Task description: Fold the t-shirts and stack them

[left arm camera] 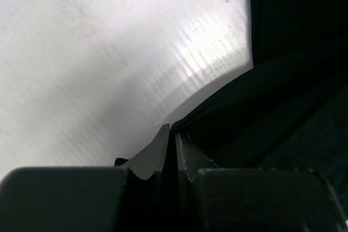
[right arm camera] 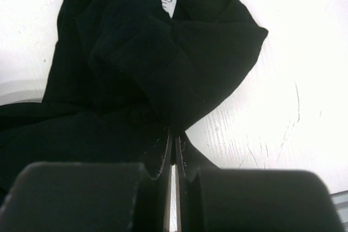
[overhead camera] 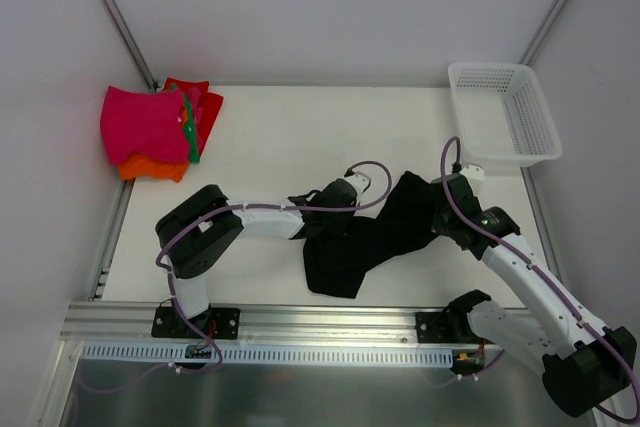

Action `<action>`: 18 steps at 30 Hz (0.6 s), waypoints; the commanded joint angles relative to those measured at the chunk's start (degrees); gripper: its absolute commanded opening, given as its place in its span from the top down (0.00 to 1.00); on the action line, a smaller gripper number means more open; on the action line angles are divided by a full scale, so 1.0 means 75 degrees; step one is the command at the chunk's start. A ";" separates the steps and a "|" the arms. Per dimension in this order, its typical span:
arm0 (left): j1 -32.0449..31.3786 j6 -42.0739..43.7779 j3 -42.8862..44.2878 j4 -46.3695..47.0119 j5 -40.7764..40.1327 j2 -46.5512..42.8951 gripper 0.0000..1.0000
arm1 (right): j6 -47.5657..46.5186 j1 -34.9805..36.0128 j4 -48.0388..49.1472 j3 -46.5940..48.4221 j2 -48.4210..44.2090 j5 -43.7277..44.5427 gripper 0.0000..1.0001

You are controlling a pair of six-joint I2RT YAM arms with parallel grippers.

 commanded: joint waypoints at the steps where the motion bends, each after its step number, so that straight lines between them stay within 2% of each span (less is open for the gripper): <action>1: -0.0052 -0.0201 -0.0253 -0.0198 -0.0837 -0.0614 1.00 | -0.0110 -0.0062 0.0048 -0.0006 -0.0141 0.0046 0.99; 5: -0.0041 -0.0237 -0.0418 -0.0349 -0.1552 -0.1212 1.00 | -0.0133 -0.0085 0.0048 -0.0029 -0.0176 0.0058 0.99; 12: 0.0088 0.0044 -0.0219 -0.1437 -0.3542 -0.2839 1.00 | -0.0133 -0.0073 0.0083 -0.0064 -0.0176 0.0000 0.99; 18: 0.0932 0.0232 -0.0055 -0.2189 -0.3780 -0.4399 1.00 | -0.0134 -0.0085 0.0130 -0.0111 -0.0152 -0.0059 0.99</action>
